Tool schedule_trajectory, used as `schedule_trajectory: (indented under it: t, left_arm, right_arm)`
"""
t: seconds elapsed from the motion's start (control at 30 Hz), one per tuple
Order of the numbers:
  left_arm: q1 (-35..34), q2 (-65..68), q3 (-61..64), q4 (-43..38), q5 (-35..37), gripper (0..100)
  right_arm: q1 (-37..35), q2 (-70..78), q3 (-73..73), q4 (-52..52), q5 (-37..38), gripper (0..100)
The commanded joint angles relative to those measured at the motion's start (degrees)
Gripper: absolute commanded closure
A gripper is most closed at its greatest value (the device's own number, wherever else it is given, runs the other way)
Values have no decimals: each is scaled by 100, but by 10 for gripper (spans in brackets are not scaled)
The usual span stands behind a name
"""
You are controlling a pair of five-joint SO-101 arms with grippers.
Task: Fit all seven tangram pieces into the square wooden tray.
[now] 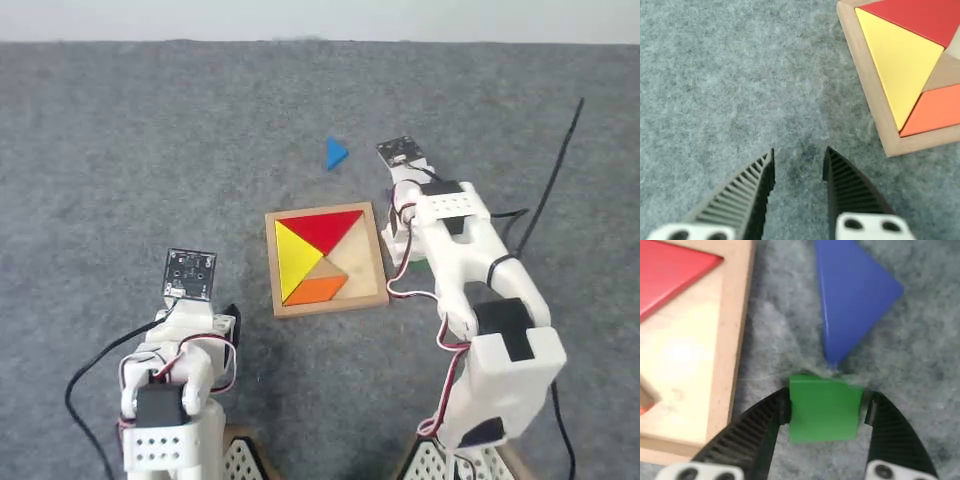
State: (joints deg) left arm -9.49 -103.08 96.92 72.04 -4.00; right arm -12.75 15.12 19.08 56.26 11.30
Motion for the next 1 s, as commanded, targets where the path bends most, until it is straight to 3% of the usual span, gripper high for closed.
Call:
schedule_trajectory:
  t: [0.0,0.2,0.5,0.77,0.97]
  left_arm:
    - [18,-158,-48,53,-35,847]
    - [18,-158,-48,53,-35,847]
    - [18,-158,-48,53,-35,847]
    - [18,-158,-48,53,-35,847]
    - [18,-158,-48,53,-35,847]
  right_arm:
    - [110,-57,-281,31,35,736]
    - [101,-57,-255,31,0,861]
    - [-22,-664,-246,66,-9,859]
    - [-1103,-1851,-176,400,53,858]
    - [-1719,-1481,-440,356,431,858]
